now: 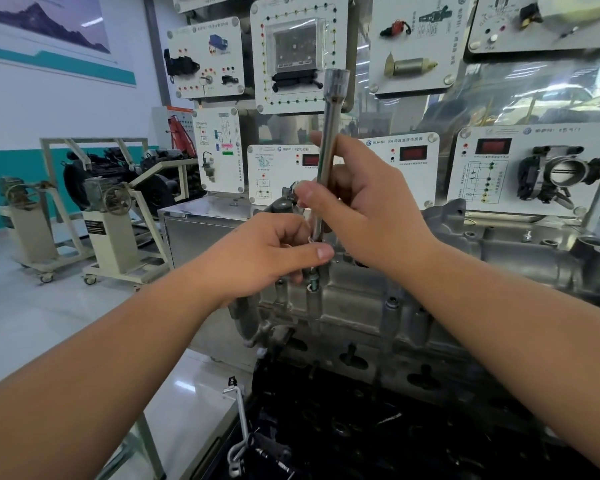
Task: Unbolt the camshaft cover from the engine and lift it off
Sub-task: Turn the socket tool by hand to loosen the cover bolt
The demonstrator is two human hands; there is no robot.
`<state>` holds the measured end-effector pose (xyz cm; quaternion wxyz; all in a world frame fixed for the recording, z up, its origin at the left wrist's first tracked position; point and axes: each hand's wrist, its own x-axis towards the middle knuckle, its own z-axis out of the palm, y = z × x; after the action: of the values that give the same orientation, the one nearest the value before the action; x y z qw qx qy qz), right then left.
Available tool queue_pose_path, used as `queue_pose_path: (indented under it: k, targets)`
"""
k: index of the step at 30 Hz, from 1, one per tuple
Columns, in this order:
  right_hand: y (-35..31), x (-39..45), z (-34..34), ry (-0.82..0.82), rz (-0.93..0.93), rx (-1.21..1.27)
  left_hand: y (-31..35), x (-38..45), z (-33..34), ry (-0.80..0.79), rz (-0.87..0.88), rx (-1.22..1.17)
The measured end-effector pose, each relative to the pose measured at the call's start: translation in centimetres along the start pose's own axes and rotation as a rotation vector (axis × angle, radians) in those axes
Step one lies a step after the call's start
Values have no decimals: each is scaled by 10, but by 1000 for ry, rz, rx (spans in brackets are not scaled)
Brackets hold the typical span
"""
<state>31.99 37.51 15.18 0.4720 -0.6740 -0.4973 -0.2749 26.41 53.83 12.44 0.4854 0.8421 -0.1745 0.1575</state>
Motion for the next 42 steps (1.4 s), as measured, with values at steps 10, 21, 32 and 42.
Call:
queue_pose_path:
  k: [10, 21, 32, 42]
  targets:
    - [1, 0, 0, -99, -55, 79, 1, -5, -4, -16, -12, -6]
    - [1, -2, 2, -90, -11, 35, -2, -4, -6, -46, -38, 49]
    - [2, -2, 3, -36, -2, -7, -2, -2, 1, 12, 14, 8]
    - [1, -2, 1, -42, 44, 9, -4, 0, 0, 21, 12, 6]
